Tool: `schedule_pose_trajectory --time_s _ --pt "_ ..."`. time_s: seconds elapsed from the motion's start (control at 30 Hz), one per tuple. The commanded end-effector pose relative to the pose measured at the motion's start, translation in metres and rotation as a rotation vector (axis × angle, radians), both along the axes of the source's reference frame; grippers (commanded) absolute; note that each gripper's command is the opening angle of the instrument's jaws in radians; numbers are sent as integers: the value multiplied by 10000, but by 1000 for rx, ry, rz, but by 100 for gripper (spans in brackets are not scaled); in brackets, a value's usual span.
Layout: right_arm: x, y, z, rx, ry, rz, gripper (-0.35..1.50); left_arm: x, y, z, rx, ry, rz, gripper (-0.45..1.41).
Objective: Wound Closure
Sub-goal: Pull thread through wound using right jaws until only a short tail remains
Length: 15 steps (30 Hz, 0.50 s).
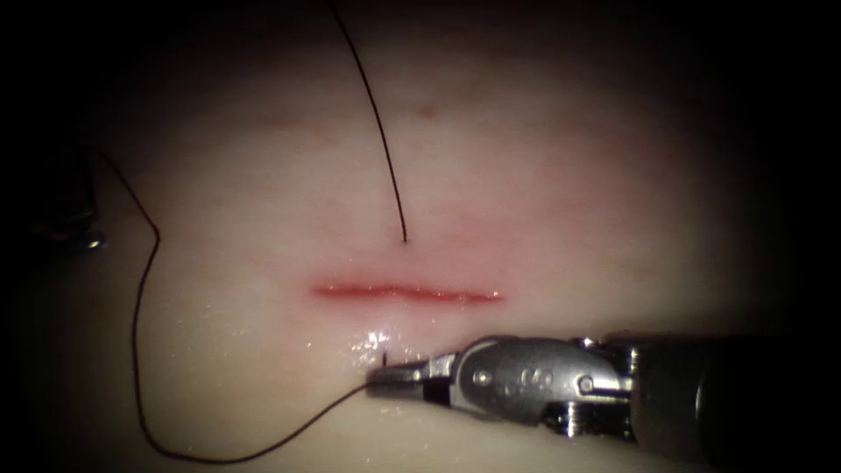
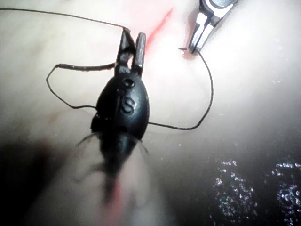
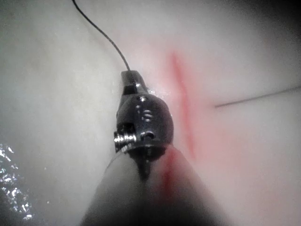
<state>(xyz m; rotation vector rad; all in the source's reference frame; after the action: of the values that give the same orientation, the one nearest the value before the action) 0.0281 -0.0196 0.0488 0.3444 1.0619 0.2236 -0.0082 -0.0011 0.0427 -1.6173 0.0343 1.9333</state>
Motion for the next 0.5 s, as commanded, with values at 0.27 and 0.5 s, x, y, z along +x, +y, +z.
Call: schedule_pose_trajectory --time_s 0.27,0.5 --pt "62 -80 -90 74 136 -126 -35 -20 -6 9 0 -5 21 -45" --pt "86 -79 -114 22 185 -32 81 -19 -7 9 -1 -7 23 -45"
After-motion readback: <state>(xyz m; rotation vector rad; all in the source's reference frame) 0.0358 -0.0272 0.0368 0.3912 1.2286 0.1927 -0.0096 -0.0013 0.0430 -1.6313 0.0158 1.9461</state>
